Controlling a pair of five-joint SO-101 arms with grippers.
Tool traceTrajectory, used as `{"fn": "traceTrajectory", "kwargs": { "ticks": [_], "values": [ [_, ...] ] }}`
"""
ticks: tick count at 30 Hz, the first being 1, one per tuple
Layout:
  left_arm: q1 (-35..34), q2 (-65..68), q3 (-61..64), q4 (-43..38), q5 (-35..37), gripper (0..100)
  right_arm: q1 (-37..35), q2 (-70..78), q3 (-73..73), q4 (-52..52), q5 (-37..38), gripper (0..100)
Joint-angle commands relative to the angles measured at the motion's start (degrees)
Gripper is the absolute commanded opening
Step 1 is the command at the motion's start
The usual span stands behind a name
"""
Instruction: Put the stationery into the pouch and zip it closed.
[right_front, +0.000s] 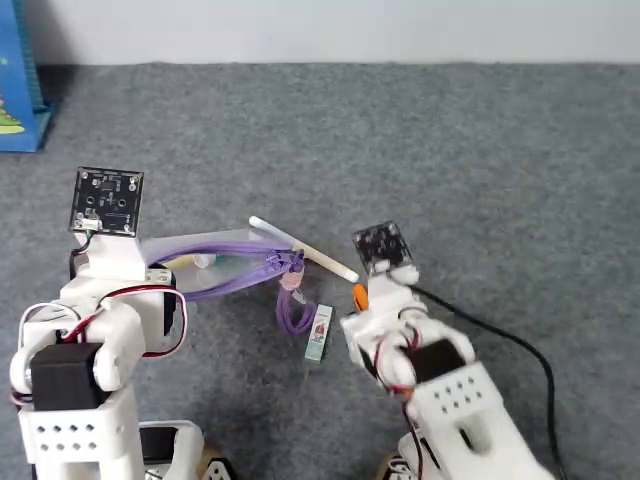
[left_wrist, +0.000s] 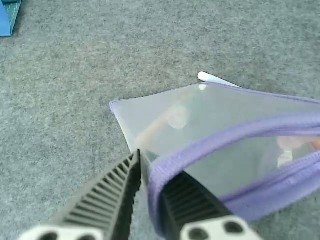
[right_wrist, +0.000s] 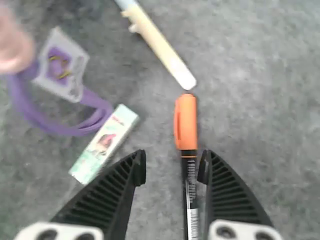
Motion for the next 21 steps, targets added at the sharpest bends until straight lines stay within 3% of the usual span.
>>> {"fn": "traceTrajectory", "kwargs": {
  "ticks": [1,9,17,21],
  "values": [
    [0.0,0.1,-1.0,0.2,0.4,1,2.2,11.4,-8.9,-1.5,0.6,16.5],
    [0.0,0.1,-0.9,0.2,0.4,1,2.7,34.8,-19.2,-7.7,0.8,16.5],
    [0.0,0.1,-0.9,0.2,0.4,1,2.7,48.2,-25.2,-7.7,3.3,15.8],
    [0.0,0.1,-0.9,0.2,0.4,1,2.9,49.1,-25.4,-7.8,4.5,0.0]
  ]
}}
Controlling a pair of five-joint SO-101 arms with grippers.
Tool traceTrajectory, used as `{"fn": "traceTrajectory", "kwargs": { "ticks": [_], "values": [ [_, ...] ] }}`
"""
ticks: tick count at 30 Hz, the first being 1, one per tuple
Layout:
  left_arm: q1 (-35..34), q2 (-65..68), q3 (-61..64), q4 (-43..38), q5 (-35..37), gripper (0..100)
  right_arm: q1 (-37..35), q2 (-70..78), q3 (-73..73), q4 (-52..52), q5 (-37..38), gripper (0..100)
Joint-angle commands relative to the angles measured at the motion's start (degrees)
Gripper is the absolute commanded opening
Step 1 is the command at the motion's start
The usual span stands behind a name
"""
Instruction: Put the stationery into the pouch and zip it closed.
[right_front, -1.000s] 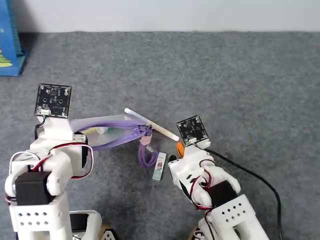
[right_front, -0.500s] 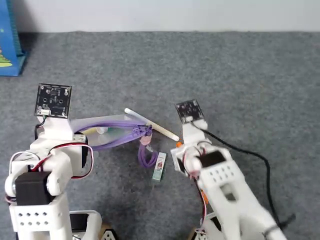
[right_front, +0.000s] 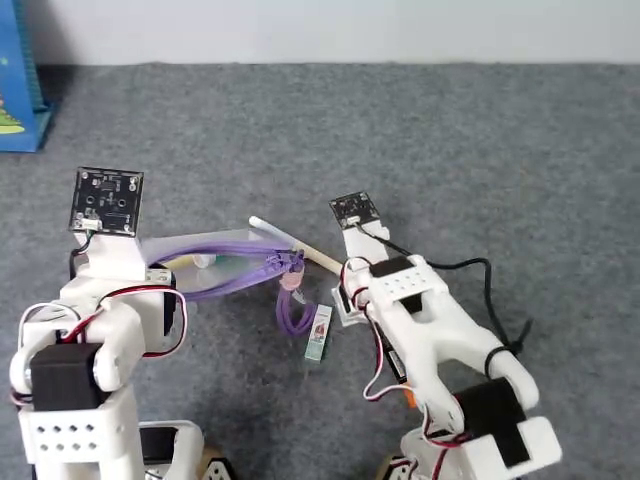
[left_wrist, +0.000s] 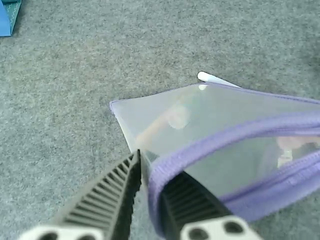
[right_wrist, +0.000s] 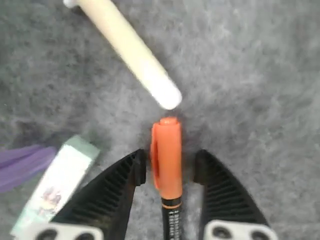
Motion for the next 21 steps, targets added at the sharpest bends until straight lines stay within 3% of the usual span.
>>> {"fn": "traceTrajectory", "kwargs": {
  "ticks": [1,6,17,21],
  "values": [
    [0.0,0.1,-0.9,0.2,0.4,1,0.1,-0.4,-2.2,-0.4,1.3,2.4],
    [0.0,0.1,-0.9,0.2,0.4,1,0.7,-9.2,-0.4,1.6,1.5,0.6],
    [0.0,0.1,-0.9,0.2,0.4,1,0.6,-40.2,-0.4,17.5,3.9,0.7],
    [0.0,0.1,-0.9,0.2,0.4,1,-2.2,-51.1,-0.4,19.4,1.8,0.7]
  ]
}}
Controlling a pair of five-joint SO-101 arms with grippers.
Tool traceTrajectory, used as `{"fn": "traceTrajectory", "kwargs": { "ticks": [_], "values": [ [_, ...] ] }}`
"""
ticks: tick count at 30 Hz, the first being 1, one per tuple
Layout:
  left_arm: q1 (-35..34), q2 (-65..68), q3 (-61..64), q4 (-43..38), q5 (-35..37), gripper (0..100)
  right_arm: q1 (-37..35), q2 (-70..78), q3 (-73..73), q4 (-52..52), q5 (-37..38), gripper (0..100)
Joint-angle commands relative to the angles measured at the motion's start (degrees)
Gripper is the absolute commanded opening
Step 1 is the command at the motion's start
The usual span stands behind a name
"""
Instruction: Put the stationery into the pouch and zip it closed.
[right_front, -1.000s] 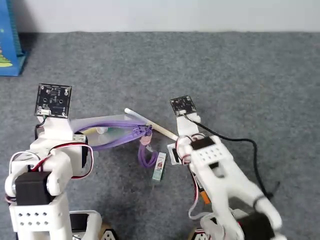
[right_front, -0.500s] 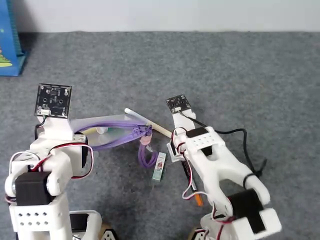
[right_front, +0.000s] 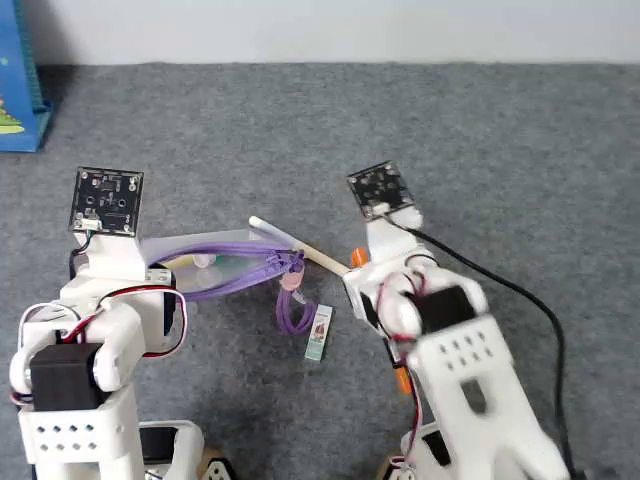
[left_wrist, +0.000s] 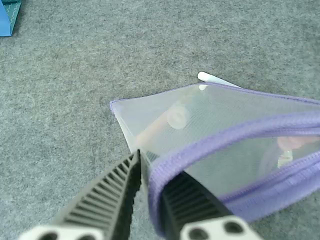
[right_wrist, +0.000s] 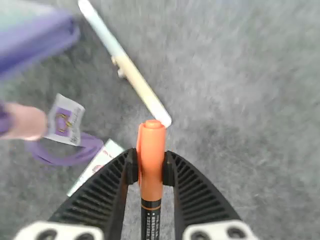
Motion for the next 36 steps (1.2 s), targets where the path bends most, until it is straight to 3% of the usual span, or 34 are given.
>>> {"fn": "traceTrajectory", "kwargs": {
  "ticks": [1,14,30,36],
  "values": [
    [0.0,0.1,-0.9,0.2,0.4,1,-3.2,-10.9,-0.3,1.6,-2.5,0.7],
    [0.0,0.1,-0.8,0.1,0.4,1,-17.2,-29.0,-0.3,-6.3,-11.1,0.7],
    [0.1,0.1,-0.5,-0.1,0.3,1,-28.3,-28.8,-0.2,-39.5,-13.8,0.7],
    [0.1,0.1,-0.3,-0.1,0.3,1,-28.2,-20.4,2.5,-52.2,-13.6,0.7]
  ]
}}
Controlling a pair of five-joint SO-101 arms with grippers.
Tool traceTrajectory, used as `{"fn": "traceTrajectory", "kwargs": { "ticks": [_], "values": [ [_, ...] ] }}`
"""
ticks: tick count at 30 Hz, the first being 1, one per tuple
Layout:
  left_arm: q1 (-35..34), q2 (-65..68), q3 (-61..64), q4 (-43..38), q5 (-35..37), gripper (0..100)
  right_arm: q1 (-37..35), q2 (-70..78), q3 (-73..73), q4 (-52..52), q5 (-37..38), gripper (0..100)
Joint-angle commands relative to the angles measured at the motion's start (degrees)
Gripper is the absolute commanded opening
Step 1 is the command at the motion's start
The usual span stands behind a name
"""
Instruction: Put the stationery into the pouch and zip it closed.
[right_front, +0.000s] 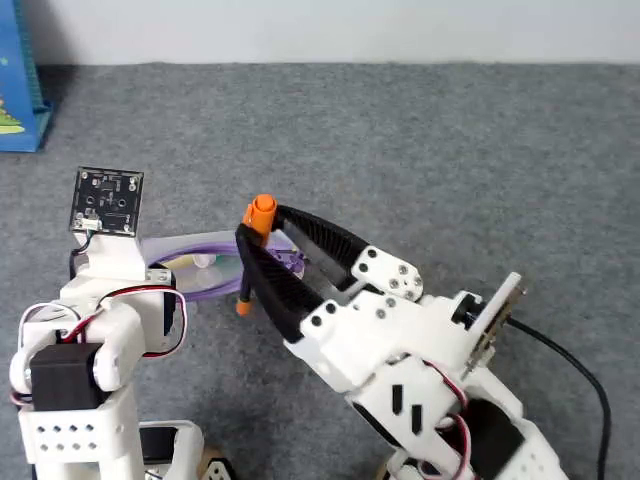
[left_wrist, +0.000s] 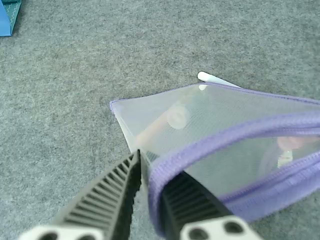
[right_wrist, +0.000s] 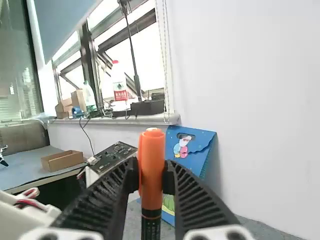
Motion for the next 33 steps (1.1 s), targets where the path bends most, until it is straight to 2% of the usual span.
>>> {"fn": "traceTrajectory", "kwargs": {
  "ticks": [1,6,12,15,18,24,28,31,33],
  "values": [
    [0.1,0.1,-0.3,-0.1,0.3,1,0.1,6.6,1.6,-10.4,-0.3,0.7],
    [0.1,0.1,-0.3,-0.1,0.3,1,2.5,15.2,4.0,-20.9,-0.1,0.7],
    [0.1,0.1,-0.3,-0.1,0.3,1,3.8,17.5,12.4,-27.7,5.7,0.7],
    [0.1,0.1,-0.3,-0.1,0.3,1,3.7,16.6,15.2,-27.9,7.3,1.2],
    [0.1,0.1,-0.3,-0.1,0.3,1,2.9,14.0,15.8,-22.4,7.5,4.0],
    [0.1,0.1,-0.3,-0.1,0.3,1,0.5,4.0,15.6,-12.6,7.6,24.3],
    [0.1,0.1,-0.3,-0.1,0.3,1,2.2,-1.4,11.7,-1.7,6.1,22.3],
    [0.0,0.1,-0.3,-0.1,0.3,1,8.0,-2.2,5.9,8.4,-1.8,18.8],
    [0.0,0.1,-0.3,-0.1,0.3,1,12.7,-2.1,2.7,15.3,-3.6,17.6]
  ]
}}
